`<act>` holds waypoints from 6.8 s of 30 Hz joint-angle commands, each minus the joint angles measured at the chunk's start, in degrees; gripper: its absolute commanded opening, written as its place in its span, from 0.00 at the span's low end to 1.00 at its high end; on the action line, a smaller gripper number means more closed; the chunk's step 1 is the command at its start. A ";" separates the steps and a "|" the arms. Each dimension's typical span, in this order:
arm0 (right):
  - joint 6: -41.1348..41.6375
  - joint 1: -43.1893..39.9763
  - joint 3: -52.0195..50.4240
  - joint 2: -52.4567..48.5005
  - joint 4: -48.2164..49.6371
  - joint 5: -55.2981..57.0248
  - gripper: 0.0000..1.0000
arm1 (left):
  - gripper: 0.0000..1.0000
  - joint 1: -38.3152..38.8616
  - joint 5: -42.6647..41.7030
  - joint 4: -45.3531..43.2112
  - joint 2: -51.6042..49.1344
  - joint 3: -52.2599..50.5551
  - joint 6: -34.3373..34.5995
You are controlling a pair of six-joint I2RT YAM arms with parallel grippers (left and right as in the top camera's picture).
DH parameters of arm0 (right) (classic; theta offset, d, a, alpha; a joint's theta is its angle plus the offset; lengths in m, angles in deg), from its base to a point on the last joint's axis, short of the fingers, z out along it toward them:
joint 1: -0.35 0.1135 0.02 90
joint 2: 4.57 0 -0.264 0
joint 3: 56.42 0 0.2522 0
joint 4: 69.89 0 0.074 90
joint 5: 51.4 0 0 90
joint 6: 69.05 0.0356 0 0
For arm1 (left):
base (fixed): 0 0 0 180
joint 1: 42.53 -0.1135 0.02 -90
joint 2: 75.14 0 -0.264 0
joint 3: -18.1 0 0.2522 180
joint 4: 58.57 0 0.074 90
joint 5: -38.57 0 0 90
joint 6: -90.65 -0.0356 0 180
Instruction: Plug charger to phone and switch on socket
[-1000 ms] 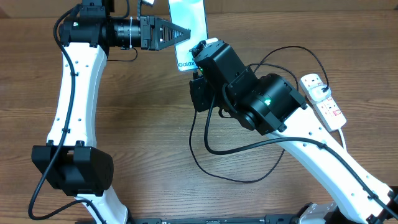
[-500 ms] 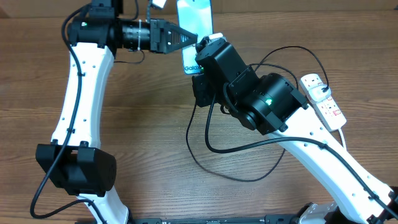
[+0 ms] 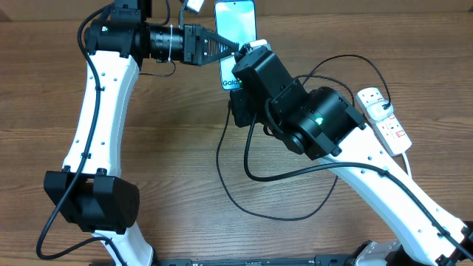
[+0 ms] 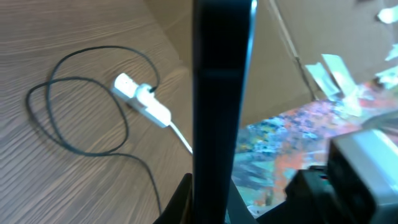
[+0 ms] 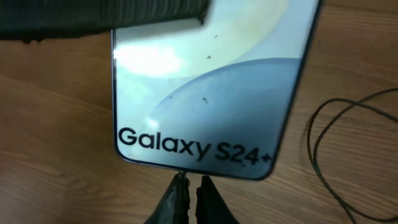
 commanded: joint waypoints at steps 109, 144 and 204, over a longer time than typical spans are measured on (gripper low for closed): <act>21.11 -10.49 19.23 -53.31 -0.28 -4.44 0.21 | 0.04 -7.08 54.64 16.22 0.44 0.83 18.01; 19.19 -10.51 21.27 -53.16 -1.86 -5.07 0.04 | 0.04 -7.08 54.07 15.67 0.44 0.83 16.96; -14.16 -3.63 10.16 -17.81 -19.71 -33.88 0.04 | 0.04 -11.85 31.30 -5.70 0.44 0.83 17.53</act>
